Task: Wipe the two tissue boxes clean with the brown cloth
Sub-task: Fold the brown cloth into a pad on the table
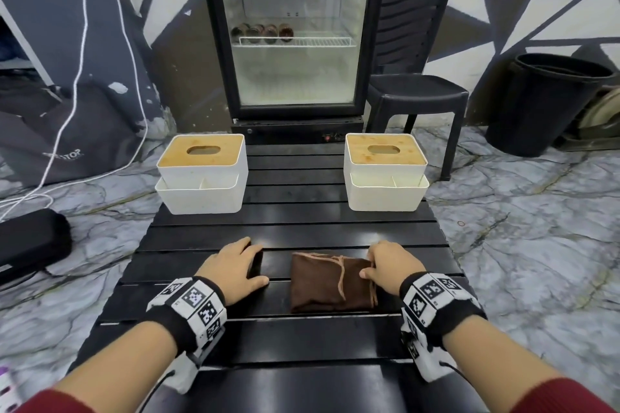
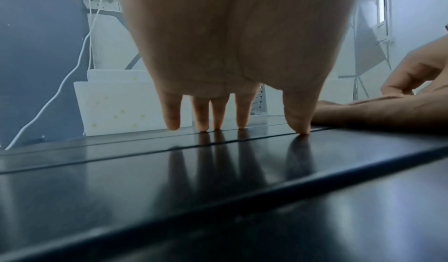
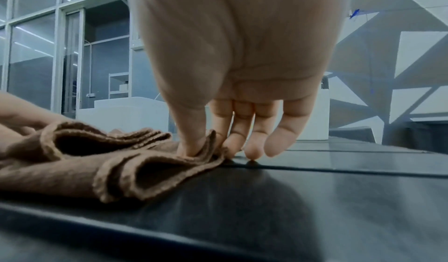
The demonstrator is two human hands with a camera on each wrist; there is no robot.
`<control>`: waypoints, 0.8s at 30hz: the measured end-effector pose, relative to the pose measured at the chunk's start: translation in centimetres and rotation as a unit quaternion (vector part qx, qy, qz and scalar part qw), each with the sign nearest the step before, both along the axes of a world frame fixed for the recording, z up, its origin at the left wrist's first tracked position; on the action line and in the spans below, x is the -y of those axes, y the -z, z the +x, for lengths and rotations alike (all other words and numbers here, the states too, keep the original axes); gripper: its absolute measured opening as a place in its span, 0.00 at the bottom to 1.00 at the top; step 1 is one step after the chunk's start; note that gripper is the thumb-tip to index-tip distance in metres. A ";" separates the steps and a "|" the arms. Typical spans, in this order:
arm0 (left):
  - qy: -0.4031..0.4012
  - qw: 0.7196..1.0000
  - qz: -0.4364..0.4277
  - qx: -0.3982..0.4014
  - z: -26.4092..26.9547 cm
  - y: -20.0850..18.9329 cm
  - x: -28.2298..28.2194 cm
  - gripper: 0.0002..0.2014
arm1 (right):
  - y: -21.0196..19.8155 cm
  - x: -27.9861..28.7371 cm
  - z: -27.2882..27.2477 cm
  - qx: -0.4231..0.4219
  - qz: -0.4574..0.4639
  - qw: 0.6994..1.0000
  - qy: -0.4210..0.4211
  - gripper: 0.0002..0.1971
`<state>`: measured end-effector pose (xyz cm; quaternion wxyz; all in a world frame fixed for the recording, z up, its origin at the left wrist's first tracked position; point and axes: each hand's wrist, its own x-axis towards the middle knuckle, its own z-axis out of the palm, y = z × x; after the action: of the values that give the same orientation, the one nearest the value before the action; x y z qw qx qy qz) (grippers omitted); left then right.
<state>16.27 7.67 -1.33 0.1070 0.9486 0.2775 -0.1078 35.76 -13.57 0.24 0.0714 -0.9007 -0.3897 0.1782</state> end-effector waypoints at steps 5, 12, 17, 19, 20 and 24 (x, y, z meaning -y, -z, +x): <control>0.002 1.000 0.001 0.005 -0.2 0.2 0.0 0.36 | 0.1 0.1 -0.1 -0.021 0.017 1.000 -0.004 0.08; 0.002 1.000 -0.008 0.009 -0.3 0.0 0.2 0.34 | -2.0 -1.1 -1.1 -0.114 0.135 0.984 0.005 0.13; -0.010 1.000 -0.012 0.002 -0.4 0.1 0.3 0.33 | -3.0 -3.1 -3.3 -0.153 0.210 0.966 -0.003 0.10; -0.013 1.000 -0.016 0.005 -0.5 0.2 0.4 0.34 | -3.0 -3.7 -4.3 -0.237 0.232 0.943 0.022 0.08; -0.014 1.000 -0.017 0.005 -0.4 0.2 0.3 0.34 | -2.9 -4.0 -4.8 -0.280 0.236 0.930 0.032 0.07; -0.014 1.000 -0.023 0.005 -0.4 0.2 0.2 0.35 | -2.3 -4.5 -5.6 -0.342 0.226 0.911 0.032 0.08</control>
<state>15.87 7.42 -1.56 0.1320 0.9425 0.2877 -0.1076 30.18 -9.09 2.58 0.4077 -0.7561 -0.3426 0.3804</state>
